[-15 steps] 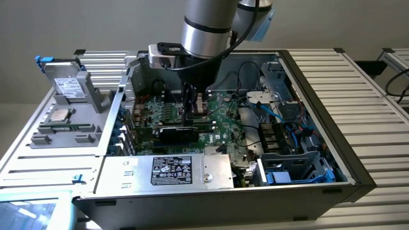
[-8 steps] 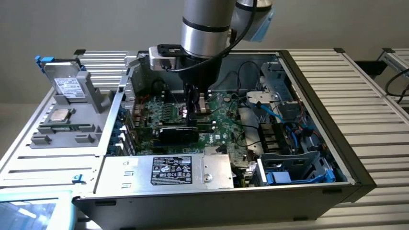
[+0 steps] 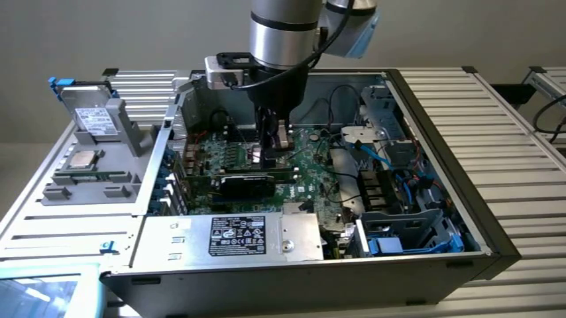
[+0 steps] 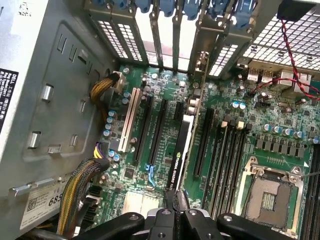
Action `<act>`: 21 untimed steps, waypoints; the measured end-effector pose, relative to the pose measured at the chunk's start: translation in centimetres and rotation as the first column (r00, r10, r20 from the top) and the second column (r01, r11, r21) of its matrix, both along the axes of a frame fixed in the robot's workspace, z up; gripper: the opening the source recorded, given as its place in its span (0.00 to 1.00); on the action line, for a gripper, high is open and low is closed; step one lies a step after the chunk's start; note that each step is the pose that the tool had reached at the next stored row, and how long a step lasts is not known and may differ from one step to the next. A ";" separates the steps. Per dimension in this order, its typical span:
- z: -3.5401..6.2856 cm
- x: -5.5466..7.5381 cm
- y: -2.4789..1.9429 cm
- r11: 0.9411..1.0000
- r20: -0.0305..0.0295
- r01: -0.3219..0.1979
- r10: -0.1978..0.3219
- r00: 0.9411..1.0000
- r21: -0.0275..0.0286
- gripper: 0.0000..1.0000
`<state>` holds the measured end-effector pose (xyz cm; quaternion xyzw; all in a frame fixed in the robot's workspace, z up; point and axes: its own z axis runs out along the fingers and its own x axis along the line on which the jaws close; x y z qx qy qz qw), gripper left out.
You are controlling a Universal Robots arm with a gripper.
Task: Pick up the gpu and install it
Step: 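Insert the gpu into the slot, then press down on the gpu until it lock into place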
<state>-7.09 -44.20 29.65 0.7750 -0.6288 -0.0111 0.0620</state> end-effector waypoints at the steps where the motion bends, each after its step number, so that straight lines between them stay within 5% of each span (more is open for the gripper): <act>1: 0.05 0.0 0.22 1.000 0.005 0.000 0.000 1.000 0.000 0.12; 7: 0.10 -0.4 1.48 1.000 0.052 0.000 0.000 0.999 -0.001 0.12; 8: 0.11 -0.6 1.55 1.000 0.055 0.000 0.000 0.998 -0.001 0.12; 14: 0.09 -2.5 1.61 1.000 0.055 0.000 0.000 0.998 -0.001 0.12; 21: 0.09 -2.5 1.61 1.000 0.055 0.000 0.000 0.998 -0.001 0.12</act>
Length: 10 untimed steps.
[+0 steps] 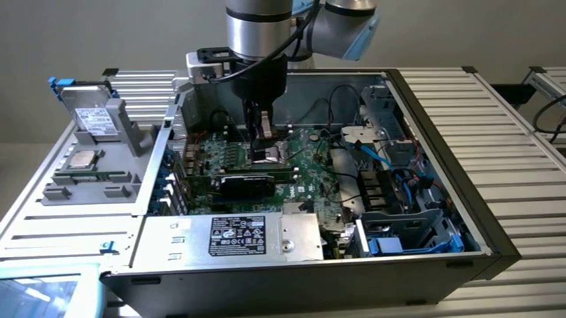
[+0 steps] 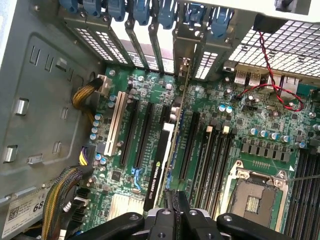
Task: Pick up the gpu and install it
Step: 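Press down on the gpu until it lock into place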
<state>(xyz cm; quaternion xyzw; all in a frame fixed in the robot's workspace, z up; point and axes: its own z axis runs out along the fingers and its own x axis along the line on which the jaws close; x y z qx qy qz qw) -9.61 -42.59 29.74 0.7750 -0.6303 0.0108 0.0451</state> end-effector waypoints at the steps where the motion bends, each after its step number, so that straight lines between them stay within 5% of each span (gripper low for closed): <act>1: 0.00 0.0 0.00 1.000 0.000 0.000 0.000 1.000 0.000 0.12; 10: 0.00 0.0 0.00 1.000 0.000 0.000 0.000 1.000 0.000 0.12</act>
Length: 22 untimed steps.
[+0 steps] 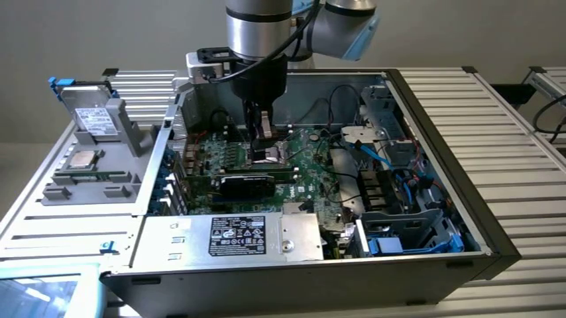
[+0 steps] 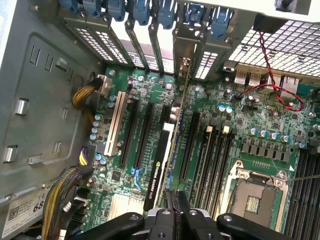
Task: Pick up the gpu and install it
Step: 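Press down on the gpu until it lock into place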
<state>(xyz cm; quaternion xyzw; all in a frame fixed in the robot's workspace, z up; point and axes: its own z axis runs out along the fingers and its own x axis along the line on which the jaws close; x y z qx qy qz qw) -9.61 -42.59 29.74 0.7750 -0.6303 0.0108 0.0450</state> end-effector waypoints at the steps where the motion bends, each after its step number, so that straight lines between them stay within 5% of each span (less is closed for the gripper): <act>1: -0.02 0.0 0.00 1.000 0.000 0.000 0.000 1.000 0.000 0.12; 5: -0.08 -1.6 0.00 1.000 0.000 0.000 0.000 1.000 0.007 0.12; 12: -0.40 -4.6 -0.31 0.999 0.000 0.000 0.000 1.000 0.036 0.12; 18: -1.14 -5.0 -2.28 0.998 0.000 0.000 0.000 1.000 0.061 0.12; 22: -1.38 -5.4 -2.09 0.998 0.000 0.000 0.000 1.000 0.069 0.12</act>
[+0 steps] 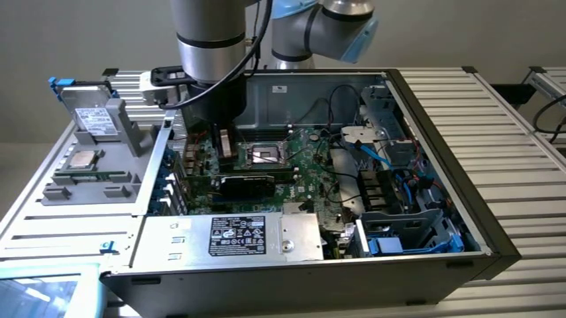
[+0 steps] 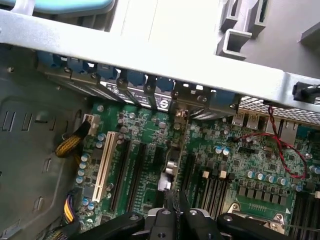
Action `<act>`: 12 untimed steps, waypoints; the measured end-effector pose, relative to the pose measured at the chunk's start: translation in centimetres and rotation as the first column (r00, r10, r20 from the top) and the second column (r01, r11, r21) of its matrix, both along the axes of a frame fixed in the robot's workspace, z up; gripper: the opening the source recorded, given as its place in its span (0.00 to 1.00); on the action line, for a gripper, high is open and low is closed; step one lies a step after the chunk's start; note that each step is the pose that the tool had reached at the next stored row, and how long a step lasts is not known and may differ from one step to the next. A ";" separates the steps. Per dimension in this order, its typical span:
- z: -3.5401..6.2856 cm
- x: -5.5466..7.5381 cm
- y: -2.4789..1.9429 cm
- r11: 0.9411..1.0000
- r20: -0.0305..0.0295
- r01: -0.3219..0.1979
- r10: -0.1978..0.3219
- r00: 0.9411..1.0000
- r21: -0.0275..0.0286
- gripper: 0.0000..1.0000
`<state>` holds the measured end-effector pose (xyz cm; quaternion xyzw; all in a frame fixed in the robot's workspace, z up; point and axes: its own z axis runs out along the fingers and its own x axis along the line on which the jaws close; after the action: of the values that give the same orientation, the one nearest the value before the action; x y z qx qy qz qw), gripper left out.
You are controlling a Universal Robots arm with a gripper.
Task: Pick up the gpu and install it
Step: 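Press down on the gpu until it lock into place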
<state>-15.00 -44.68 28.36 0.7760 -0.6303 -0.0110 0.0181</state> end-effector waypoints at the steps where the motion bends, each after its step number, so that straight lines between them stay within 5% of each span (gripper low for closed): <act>1: -0.02 -0.2 0.01 1.000 0.000 0.000 0.000 1.000 0.001 0.12; 5: -0.17 -1.5 0.02 1.000 0.000 0.002 -0.002 1.000 0.002 0.12; 12: -0.23 -1.7 -0.07 0.999 0.000 0.038 -0.038 0.999 0.003 0.12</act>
<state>-16.68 -44.74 28.13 0.7641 -0.6448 -0.0121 0.0169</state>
